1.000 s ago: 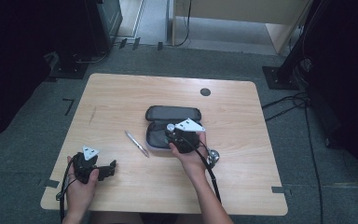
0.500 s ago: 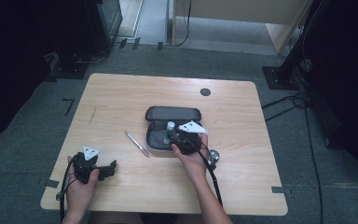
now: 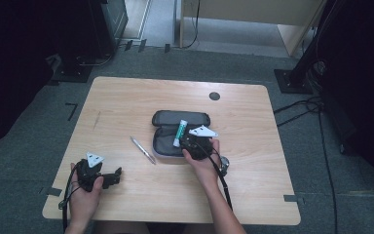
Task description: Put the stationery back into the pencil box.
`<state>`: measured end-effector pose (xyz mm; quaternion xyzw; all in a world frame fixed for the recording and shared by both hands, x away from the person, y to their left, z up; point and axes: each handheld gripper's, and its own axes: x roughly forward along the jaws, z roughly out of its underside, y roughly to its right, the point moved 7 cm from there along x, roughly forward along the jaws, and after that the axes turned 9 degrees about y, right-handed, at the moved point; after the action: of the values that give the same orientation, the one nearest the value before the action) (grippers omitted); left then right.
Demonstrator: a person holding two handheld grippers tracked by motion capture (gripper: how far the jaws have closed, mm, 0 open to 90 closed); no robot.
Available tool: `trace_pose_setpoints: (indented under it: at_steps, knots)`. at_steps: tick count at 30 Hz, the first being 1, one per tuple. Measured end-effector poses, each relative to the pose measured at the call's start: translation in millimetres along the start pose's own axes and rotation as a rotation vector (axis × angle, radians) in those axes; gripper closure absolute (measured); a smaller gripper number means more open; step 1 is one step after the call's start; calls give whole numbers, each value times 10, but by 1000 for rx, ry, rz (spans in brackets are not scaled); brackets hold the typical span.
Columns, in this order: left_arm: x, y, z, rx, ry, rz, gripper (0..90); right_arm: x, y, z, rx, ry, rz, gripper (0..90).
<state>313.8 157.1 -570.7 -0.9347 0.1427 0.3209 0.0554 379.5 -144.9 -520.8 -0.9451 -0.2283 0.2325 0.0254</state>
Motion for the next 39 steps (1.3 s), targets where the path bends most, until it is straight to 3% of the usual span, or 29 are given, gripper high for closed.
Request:
trace_pose_setpoints:
  at_steps: [9,13,18,23,26,28,32,39]
  knots:
    - [0,0,0,0,0,0,0,32,-13,3,-20,-33,8,760]
    - [0,0,0,0,0,0,0,28,-21,-35,-8,-8,1,791]
    - [0,-1,1,1,-1,0,0,48,1,-219,-24,47,0,701]
    - [0,-1,0,1,0,0,0,51,75,-453,-4,89,-3,654]
    - [0,-1,0,1,0,0,0,81,126,-529,-9,112,20,593]
    - [0,-1,0,1,0,0,0,122,158,-544,-21,112,59,563]
    - [0,-1,0,1,0,0,0,240,168,-538,-35,87,83,571]
    - [1,-1,0,1,0,0,0,458,185,-579,-105,35,149,526]
